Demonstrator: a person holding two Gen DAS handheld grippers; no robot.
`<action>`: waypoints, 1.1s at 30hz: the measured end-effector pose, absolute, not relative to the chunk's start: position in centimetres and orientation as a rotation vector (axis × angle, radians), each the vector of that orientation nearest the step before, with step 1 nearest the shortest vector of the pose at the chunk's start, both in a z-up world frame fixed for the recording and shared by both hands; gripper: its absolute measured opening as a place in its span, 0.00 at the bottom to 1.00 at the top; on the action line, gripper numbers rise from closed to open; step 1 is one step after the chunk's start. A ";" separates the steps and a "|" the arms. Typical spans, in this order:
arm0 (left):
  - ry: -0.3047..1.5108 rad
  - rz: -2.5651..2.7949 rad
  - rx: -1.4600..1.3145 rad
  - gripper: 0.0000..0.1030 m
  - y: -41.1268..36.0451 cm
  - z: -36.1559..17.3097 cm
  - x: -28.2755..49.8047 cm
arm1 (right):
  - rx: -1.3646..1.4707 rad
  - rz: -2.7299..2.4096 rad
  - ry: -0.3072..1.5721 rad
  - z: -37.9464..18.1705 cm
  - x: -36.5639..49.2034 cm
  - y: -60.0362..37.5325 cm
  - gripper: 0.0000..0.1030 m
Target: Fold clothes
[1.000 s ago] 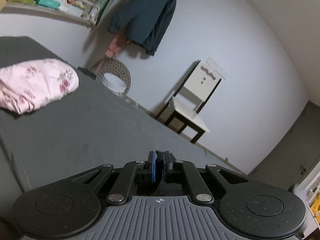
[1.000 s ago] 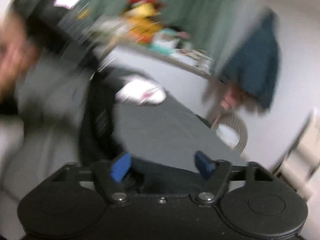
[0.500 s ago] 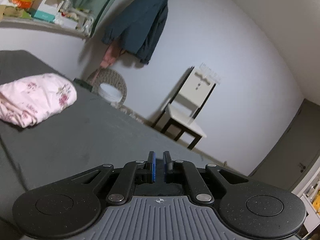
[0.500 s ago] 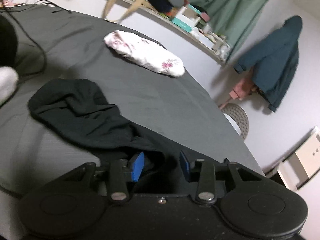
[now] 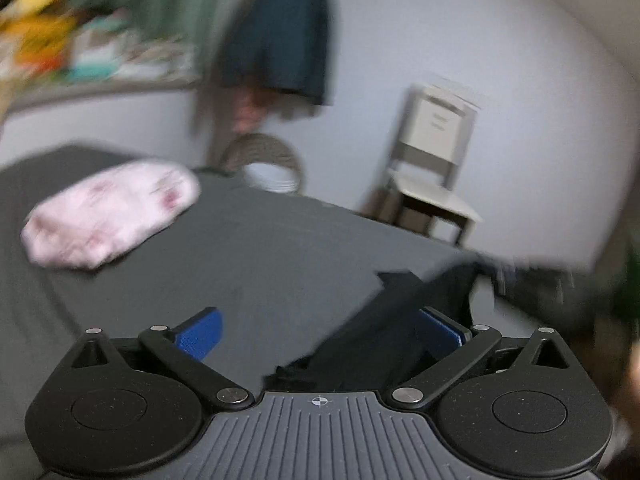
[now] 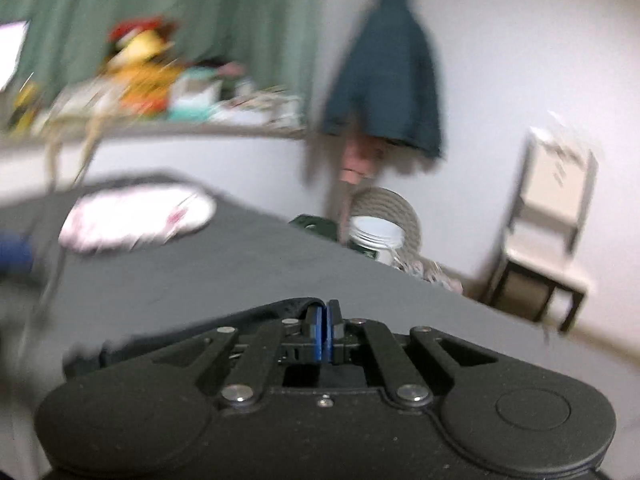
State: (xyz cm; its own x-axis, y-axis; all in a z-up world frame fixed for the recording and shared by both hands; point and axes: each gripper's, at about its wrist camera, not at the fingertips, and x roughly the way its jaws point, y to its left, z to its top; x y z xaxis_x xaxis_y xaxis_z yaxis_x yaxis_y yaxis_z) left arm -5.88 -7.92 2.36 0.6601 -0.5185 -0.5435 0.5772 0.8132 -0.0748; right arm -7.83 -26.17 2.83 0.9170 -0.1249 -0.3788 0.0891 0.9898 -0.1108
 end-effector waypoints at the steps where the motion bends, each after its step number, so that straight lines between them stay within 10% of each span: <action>1: 0.567 -0.631 0.165 1.00 -8.8 2.2 -6.3 | -0.033 -0.126 0.387 3.2 -7.8 -27.9 0.03; 14: 0.424 -0.615 0.821 0.97 -18.6 -1.2 -9.7 | 0.306 -0.276 0.314 4.0 -9.2 -38.0 0.03; 19: 0.459 -0.559 0.875 0.55 -18.4 -1.9 -9.1 | 0.299 -0.294 0.313 4.0 -9.2 -38.4 0.03; 33: 0.402 -0.587 1.106 0.54 -20.2 -3.3 -11.8 | 0.321 -0.286 0.306 4.4 -9.4 -38.5 0.04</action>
State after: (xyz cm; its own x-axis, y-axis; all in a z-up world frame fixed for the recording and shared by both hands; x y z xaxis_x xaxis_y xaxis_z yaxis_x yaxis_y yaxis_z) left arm -11.76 -20.23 -3.30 0.7815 -0.2400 -0.5759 0.6237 0.3227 0.7119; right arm -9.37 -38.54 4.42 0.9142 -0.2253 -0.3369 0.3214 0.9095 0.2637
